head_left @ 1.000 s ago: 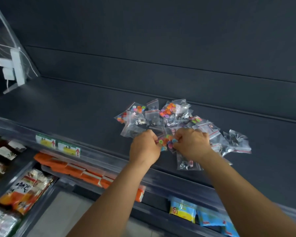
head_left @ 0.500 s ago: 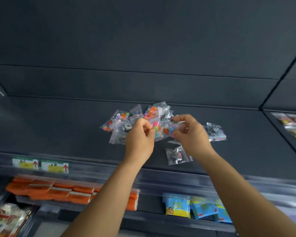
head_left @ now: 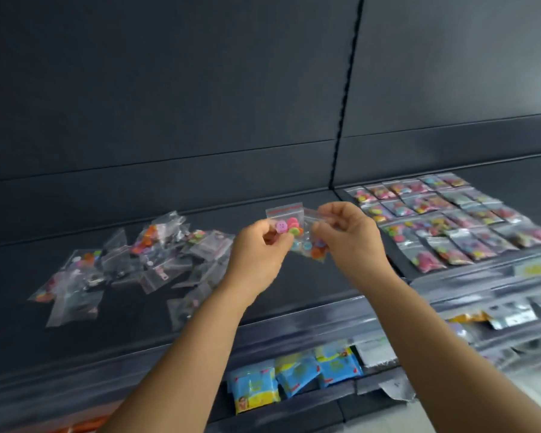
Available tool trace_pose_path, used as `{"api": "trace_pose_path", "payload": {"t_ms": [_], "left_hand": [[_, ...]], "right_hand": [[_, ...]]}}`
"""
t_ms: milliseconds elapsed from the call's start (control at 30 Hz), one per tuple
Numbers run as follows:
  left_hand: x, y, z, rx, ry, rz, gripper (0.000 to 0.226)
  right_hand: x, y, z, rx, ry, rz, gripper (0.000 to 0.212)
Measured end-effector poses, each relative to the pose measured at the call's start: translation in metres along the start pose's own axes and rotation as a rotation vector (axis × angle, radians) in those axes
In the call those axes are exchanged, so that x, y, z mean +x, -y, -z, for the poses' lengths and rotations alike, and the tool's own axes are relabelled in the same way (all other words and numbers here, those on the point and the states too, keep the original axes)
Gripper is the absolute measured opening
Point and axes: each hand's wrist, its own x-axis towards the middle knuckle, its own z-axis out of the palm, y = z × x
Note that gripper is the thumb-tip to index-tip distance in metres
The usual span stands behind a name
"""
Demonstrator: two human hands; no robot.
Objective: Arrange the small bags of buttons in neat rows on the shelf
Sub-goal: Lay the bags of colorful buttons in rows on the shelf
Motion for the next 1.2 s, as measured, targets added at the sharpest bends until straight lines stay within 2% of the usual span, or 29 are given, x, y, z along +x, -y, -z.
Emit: {"api": "trace_pose_path", "payload": {"t_ms": [167, 233, 300, 333, 533, 700, 833, 967, 1200], "left_hand": [[0.000, -0.040, -0.109, -0.112, 0.170, 0.065, 0.004], [-0.003, -0.056, -0.152, -0.191, 0.181, 0.076, 0.011], [-0.006, -0.072, -0.191, -0.238, 0.165, 0.093, 0.008], [-0.007, -0.079, -0.209, -0.248, 0.160, 0.098, 0.002], [-0.007, -0.107, -0.301, -0.330, 0.208, 0.128, 0.010], [0.010, -0.120, -0.358, -0.302, 0.256, 0.142, 0.015], [0.037, -0.128, -0.395, -0.278, 0.298, 0.144, 0.009], [0.073, -0.134, -0.428, -0.187, 0.309, 0.119, 0.013], [0.139, -0.141, -0.471, -0.131, 0.292, 0.055, 0.007]], "right_hand": [[0.010, -0.008, 0.104, 0.027, -0.123, -0.039, 0.015], [0.013, -0.012, 0.146, -0.006, -0.145, -0.040, 0.011], [0.016, -0.015, 0.186, -0.005, -0.137, -0.049, 0.009], [0.017, -0.018, 0.205, -0.005, -0.127, -0.057, 0.009], [0.025, -0.036, 0.296, 0.054, -0.086, -0.172, 0.019], [0.042, -0.045, 0.344, 0.179, -0.045, -0.275, 0.028], [0.068, -0.056, 0.376, 0.093, -0.161, -0.276, 0.034], [0.106, -0.066, 0.402, 0.065, -0.257, -0.245, 0.020], [0.178, -0.080, 0.437, -0.021, -0.328, -0.216, 0.014]]}}
